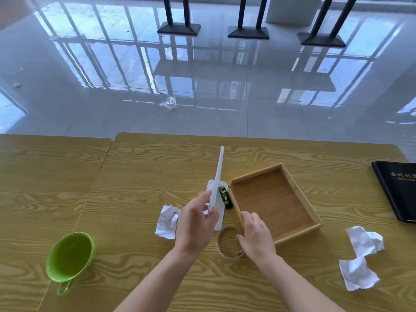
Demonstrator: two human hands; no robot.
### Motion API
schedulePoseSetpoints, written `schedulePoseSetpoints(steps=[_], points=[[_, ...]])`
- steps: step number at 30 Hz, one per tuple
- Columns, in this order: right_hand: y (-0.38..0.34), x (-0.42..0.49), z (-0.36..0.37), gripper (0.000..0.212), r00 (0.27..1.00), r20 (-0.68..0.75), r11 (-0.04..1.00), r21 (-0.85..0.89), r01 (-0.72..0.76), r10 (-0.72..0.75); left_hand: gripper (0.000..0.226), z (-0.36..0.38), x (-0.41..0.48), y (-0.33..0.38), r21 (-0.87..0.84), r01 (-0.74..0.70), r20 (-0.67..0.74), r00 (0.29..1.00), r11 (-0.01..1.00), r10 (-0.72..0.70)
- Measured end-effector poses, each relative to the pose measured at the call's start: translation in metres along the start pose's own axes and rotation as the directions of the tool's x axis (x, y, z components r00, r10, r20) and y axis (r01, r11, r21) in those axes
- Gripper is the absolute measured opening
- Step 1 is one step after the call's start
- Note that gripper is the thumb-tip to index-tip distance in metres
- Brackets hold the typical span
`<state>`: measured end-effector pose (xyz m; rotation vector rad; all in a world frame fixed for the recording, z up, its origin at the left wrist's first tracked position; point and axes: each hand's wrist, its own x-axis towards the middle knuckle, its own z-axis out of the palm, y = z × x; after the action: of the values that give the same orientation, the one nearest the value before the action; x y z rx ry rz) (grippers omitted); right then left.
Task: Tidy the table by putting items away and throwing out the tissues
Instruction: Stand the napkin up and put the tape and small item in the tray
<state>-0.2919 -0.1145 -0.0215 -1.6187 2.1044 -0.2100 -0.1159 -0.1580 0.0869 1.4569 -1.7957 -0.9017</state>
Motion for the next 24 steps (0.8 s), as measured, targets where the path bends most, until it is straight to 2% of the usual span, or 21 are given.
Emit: schedulePoseSetpoints(steps=[3, 10, 14, 17, 22, 24], points=[[-0.002, 0.011, -0.002, 0.031, 1.000, -0.023, 1.000, 0.014, -0.016, 0.016, 0.036, -0.004, 0.005, -0.004, 0.000, 0.016, 0.029, 0.999, 1.000, -0.016], [-0.015, 0.033, -0.005, 0.024, 0.995, -0.060, 0.996, 0.045, -0.074, 0.076, 0.028, -0.022, 0.018, -0.019, 0.100, -0.031, 0.003, 1.000, 0.995, 0.030], [-0.027, 0.052, -0.009, 0.025, 0.991, -0.056, 0.992, 0.043, -0.118, 0.121, 0.022, -0.032, 0.031, -0.030, 0.126, -0.047, 0.004, 0.999, 0.991, 0.047], [-0.039, 0.070, -0.013, 0.028, 0.987, -0.047, 0.987, 0.056, -0.148, 0.150, 0.030, -0.037, 0.044, -0.032, 0.144, -0.064, -0.002, 0.998, 0.988, 0.065], [-0.052, 0.091, -0.014, 0.028, 0.986, -0.023, 0.984, 0.073, -0.161, 0.163, 0.026, -0.047, 0.062, -0.039, 0.137, -0.026, -0.014, 1.000, 0.990, 0.028], [-0.057, 0.098, -0.013, 0.029, 0.990, -0.026, 0.987, 0.079, -0.138, 0.141, 0.036, -0.051, 0.067, -0.041, 0.139, -0.015, -0.043, 0.999, 0.990, 0.021]])
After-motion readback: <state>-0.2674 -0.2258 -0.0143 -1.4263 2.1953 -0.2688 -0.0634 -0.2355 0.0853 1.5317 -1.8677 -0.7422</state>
